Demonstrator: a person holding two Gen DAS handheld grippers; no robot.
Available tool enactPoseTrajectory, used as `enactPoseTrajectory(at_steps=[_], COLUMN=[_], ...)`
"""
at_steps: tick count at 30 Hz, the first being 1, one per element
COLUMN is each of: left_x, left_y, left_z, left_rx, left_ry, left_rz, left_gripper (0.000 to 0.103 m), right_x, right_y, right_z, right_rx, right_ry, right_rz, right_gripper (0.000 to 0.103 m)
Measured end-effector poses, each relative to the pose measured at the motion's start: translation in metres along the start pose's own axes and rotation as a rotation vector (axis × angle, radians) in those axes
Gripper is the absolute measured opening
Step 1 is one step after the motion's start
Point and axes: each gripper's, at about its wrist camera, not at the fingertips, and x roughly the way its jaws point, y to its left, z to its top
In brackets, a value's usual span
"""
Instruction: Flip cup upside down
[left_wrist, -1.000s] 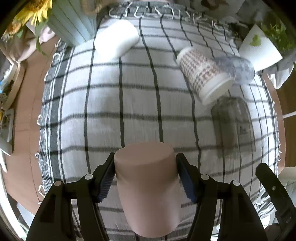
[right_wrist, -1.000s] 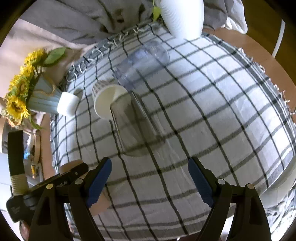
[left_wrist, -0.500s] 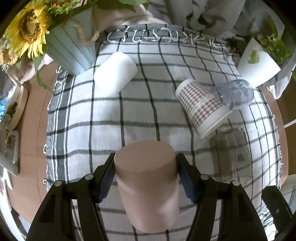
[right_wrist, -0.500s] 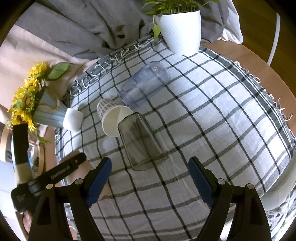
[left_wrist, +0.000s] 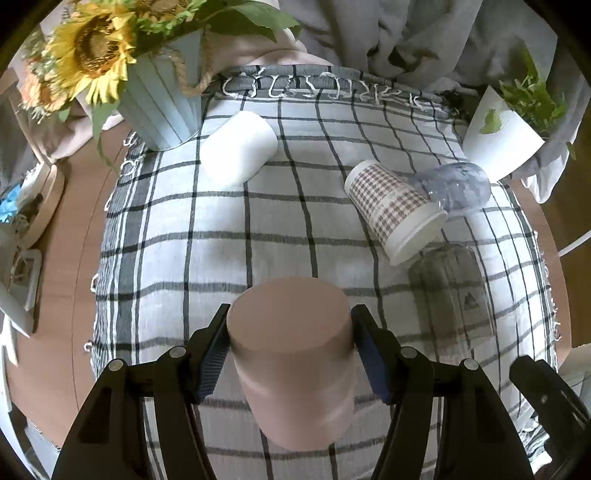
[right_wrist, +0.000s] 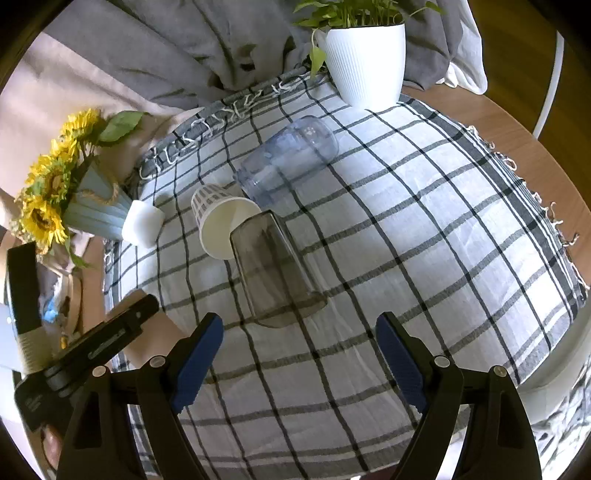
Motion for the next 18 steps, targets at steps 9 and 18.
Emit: enactPoseTrajectory(at_steps=[9, 18], left_x=[-0.013, -0.017], left_y=[-0.004, -0.009], left_z=[-0.025, -0.043], left_rx=[-0.011, -0.016], left_ry=[0.021, 0.043], left_rz=[-0.041, -0.073], left_gripper=[0.063, 0.063], right_x=[0.002, 0.003], right_y=[-0.003, -0.007], right_z=[-0.006, -0.009], right_rx=[-0.023, -0.053], right_ry=[0.023, 0.034], right_rz=[-0.007, -0.021], right_gripper=[0.085, 0.085])
